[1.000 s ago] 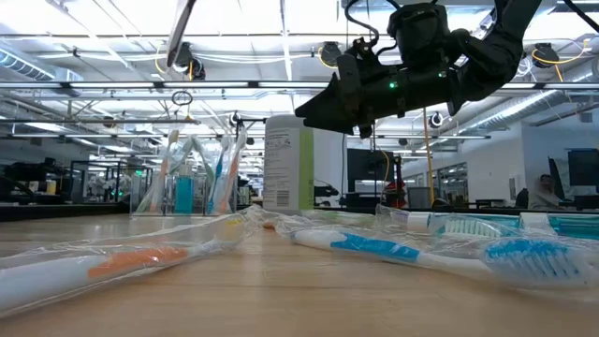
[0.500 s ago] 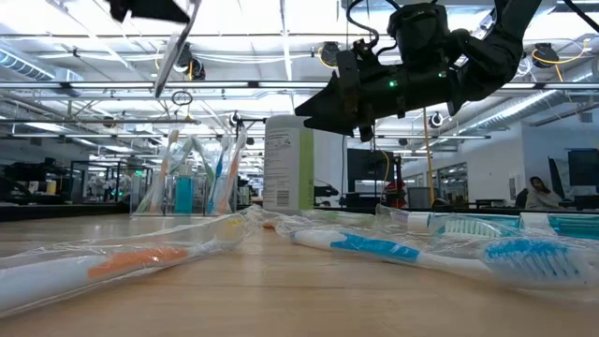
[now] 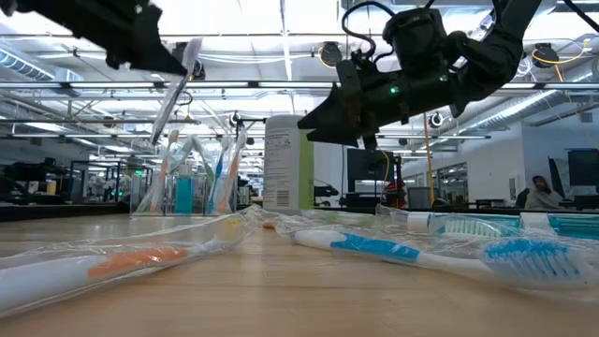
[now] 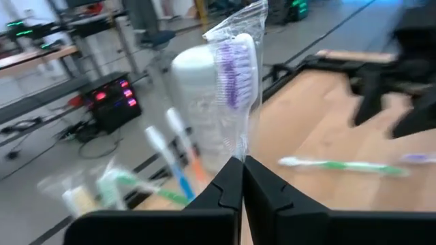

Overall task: Pick & Place toothbrushing station
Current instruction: Put the left violet toothbrush into the transparent organizer

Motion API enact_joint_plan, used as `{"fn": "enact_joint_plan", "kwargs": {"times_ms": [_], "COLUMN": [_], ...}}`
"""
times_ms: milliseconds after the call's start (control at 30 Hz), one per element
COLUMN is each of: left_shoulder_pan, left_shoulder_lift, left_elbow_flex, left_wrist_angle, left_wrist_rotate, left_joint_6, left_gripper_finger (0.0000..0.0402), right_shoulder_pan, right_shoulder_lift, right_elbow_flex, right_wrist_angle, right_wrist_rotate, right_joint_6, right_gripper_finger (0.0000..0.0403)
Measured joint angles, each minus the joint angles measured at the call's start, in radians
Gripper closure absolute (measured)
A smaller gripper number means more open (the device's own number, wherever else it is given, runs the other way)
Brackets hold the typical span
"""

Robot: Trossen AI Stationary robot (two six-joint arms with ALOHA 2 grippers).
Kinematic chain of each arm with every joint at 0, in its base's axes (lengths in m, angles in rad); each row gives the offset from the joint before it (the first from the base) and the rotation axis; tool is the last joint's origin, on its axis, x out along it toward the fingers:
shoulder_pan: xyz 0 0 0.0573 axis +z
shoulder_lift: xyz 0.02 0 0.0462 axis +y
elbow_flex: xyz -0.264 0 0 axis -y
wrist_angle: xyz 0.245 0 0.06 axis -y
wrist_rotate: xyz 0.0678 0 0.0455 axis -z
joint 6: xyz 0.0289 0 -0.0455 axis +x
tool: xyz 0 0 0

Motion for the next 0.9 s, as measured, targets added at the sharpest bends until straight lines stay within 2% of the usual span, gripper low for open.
{"fn": "enact_joint_plan", "kwargs": {"times_ms": [233, 467, 667, 900], "left_shoulder_pan": [0.111, 0.198, 0.279, 0.363], "left_shoulder_lift": [0.0, 0.002, 0.004, 0.063], "left_elbow_flex": [-0.055, -0.059, -0.059, -0.059], "left_wrist_angle": [0.004, 0.005, 0.004, 0.007], "left_wrist_rotate": [-0.016, -0.017, -0.018, -0.02], "left_joint_6": [-0.061, -0.061, -0.062, -0.062], "left_gripper_finger": [0.0396, 0.0387, 0.0397, 0.0398], "right_shoulder_pan": [0.0, 0.0, 0.0, 0.0], "right_shoulder_lift": [0.0, 0.0, 0.0, 0.0], "right_elbow_flex": [0.0, 0.0, 0.0, 0.0], "right_wrist_angle": [-0.021, -0.027, -0.054, -0.082], "right_wrist_rotate": [0.0, 0.0, 0.0, 0.0], "right_joint_6": [0.021, 0.041, 0.076, 0.076], "right_gripper_finger": [0.0204, 0.0204, 0.0204, 0.0204]}}
